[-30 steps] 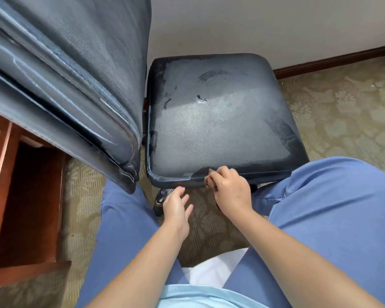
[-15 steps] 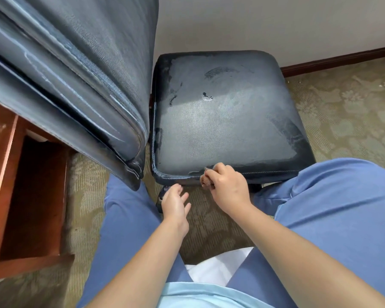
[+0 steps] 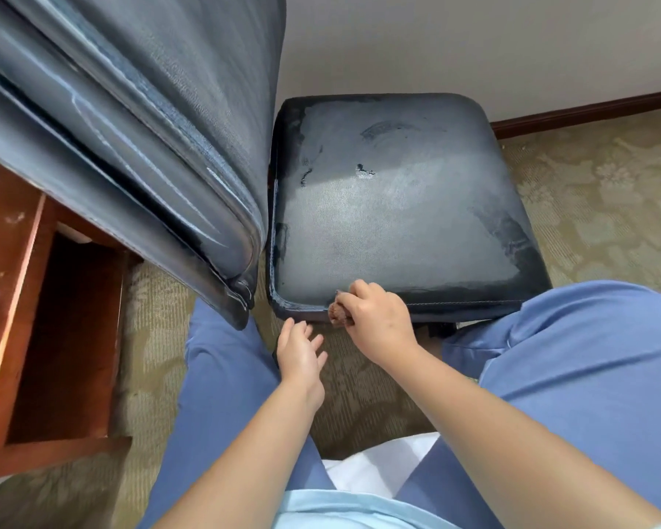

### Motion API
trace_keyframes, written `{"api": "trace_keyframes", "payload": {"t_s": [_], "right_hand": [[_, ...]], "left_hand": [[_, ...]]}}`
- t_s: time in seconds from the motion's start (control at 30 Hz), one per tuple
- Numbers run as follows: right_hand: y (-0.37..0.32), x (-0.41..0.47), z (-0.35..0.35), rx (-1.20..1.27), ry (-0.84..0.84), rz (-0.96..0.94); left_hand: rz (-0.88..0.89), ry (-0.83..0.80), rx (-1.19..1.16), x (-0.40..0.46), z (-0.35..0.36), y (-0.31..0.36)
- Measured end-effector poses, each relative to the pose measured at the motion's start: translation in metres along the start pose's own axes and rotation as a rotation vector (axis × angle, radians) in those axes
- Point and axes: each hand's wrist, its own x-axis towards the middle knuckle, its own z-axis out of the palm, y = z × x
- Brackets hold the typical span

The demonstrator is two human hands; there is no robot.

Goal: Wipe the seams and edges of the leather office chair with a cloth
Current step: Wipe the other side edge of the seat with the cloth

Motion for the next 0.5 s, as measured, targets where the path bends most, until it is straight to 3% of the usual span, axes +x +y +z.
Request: {"api": "trace_keyframes", "payload": {"t_s": [0.2, 0.5], "right_hand": [[0.015, -0.01, -0.007, 0.028, -0.047, 0.13], [-0.023, 0.012, 0.009, 0.091, -0.072, -0.042]], "left_hand": [[0.006, 0.044, -0.001, 0.002, 0.0, -0.002], [-0.018, 0.019, -0.031, 0.005, -0.002, 0.007]]}}
